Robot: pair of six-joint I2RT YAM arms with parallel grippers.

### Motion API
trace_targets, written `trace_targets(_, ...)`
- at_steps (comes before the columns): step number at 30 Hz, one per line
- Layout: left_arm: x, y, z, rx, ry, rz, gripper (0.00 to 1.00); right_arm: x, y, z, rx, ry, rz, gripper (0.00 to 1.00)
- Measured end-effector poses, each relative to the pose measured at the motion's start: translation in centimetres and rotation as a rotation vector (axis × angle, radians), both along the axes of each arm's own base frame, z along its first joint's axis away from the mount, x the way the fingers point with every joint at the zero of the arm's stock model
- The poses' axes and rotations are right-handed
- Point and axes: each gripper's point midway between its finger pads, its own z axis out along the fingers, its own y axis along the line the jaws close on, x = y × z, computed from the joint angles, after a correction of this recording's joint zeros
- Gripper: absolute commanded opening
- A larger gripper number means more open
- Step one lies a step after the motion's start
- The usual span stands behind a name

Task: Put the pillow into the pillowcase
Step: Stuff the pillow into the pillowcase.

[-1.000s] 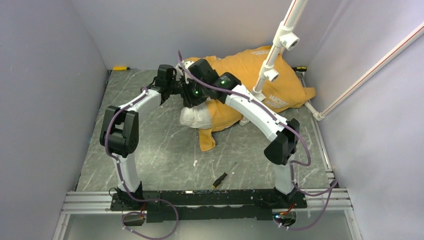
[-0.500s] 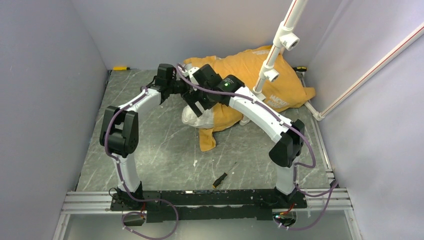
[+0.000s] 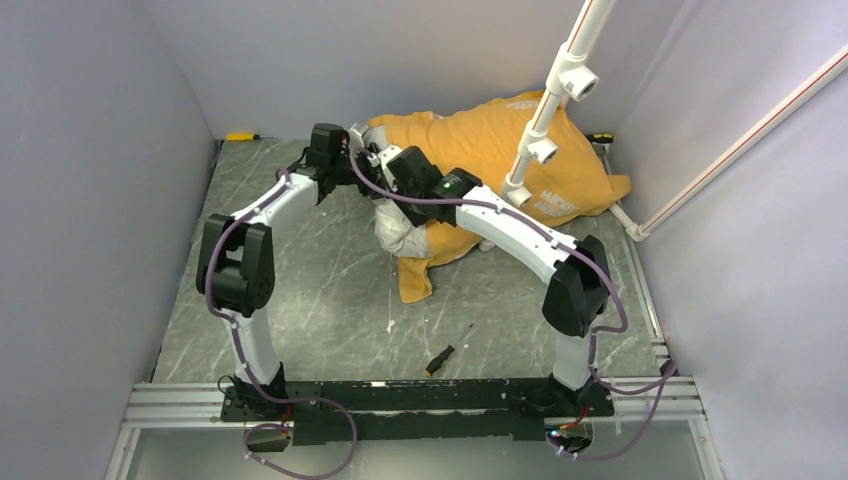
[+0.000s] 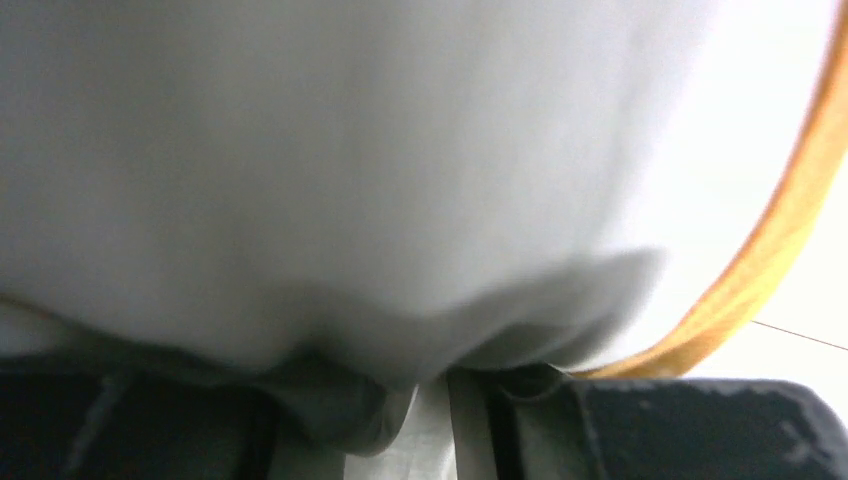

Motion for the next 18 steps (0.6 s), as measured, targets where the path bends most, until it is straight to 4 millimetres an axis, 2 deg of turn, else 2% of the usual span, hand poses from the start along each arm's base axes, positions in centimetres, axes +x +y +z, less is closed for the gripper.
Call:
trace_targets(1,-0.1,0.3,0.1,0.01,-0.001,0.004,0.45,0.2,-0.1,0.0,0.006,0.002,-0.005,0.0)
trace_targets(2,-0.3,0.7,0.2,0.026,0.0,0.009,0.61,0.3,-0.3,0.0,0.013,0.008,-0.008,0.0)
trace_targets(3,-0.4,1.1,0.4,0.042,-0.007,0.014,0.7,0.4,-0.3,0.1,0.024,0.016,-0.011,0.0)
trace_targets(6,-0.7,3.4,1.4,0.125,-0.03,0.059,0.88,0.9,-0.5,0.6,0.091,0.054,-0.031,0.0)
trace_targets(7,-0.9,4.5,2.0,0.155,-0.043,0.086,0.91,1.3,-0.7,0.9,0.123,0.073,-0.044,0.0)
trace_targets(9,-1.6,6.9,3.9,0.209,-0.082,0.144,0.93,1.8,-0.9,1.8,0.2,0.116,-0.066,0.0)
trace_targets(14,-3.9,14.3,10.7,0.263,-0.237,0.336,0.95,3.1,-2.7,3.9,0.34,0.199,-0.125,0.0)
trace_targets(16,-5.4,15.9,11.3,0.27,-0.256,0.386,0.95,3.2,-3.0,5.1,0.387,0.226,-0.132,0.0)
trace_targets(18,-6.9,16.1,10.1,0.261,-0.226,0.395,0.95,3.4,-3.2,6.3,0.429,0.24,-0.137,0.0)
